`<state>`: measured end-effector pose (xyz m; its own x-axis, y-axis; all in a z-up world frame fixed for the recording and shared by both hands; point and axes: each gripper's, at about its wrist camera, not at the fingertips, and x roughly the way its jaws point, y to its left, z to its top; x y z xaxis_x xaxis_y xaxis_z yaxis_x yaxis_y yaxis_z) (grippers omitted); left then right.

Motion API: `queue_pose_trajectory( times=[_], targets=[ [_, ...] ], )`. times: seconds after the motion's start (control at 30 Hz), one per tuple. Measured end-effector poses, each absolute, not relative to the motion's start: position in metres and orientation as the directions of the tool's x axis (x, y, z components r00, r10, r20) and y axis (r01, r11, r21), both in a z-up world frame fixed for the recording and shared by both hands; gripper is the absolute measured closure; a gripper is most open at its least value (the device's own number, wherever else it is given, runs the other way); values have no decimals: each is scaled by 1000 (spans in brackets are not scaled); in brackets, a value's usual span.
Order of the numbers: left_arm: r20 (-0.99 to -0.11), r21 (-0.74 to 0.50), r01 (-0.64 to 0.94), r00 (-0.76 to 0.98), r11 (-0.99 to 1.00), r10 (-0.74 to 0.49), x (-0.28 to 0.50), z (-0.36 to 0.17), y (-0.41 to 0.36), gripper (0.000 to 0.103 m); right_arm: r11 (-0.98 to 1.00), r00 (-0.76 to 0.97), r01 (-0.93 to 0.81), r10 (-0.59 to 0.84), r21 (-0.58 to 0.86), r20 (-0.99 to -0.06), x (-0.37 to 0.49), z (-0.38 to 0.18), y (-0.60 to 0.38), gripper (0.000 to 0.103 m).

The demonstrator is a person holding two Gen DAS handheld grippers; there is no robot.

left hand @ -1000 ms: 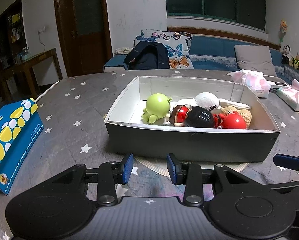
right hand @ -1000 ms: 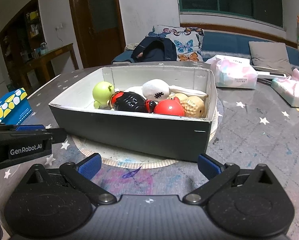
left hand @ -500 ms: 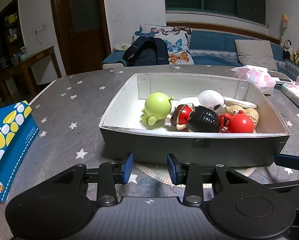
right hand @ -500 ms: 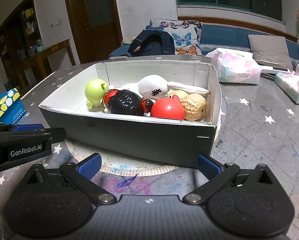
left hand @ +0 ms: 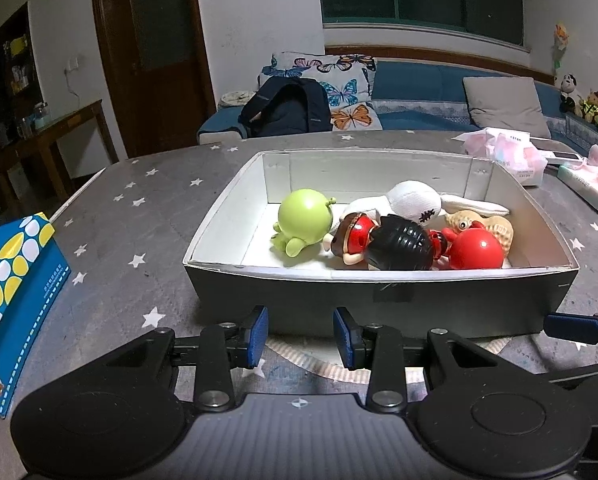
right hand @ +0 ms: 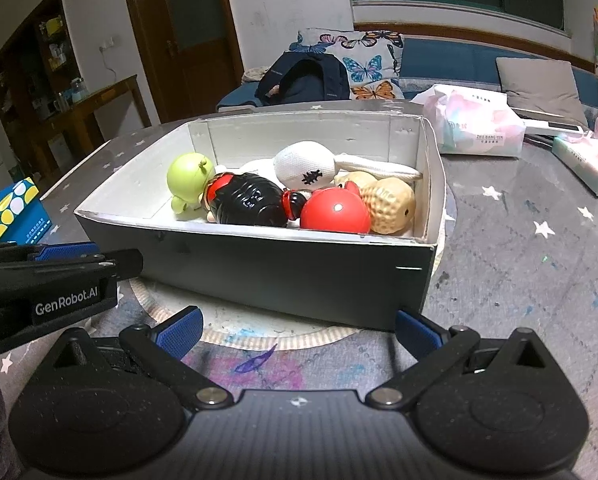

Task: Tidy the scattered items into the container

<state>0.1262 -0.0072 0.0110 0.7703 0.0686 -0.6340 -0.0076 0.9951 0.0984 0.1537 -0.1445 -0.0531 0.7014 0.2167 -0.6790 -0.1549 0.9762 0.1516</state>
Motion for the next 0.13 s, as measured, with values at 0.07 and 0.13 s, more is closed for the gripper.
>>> queue_pose_trajectory(
  times=[0.07,0.13],
  targets=[
    [-636,99,-11,768,995,71,126,11,-6,64,976,701,-154,216,151,-679,154,-53,-145,0],
    [-641,95,-14,764,995,72,126,11,-5,64,977,702,-152,213,149,-679,153,-53,-145,0]
  ],
)
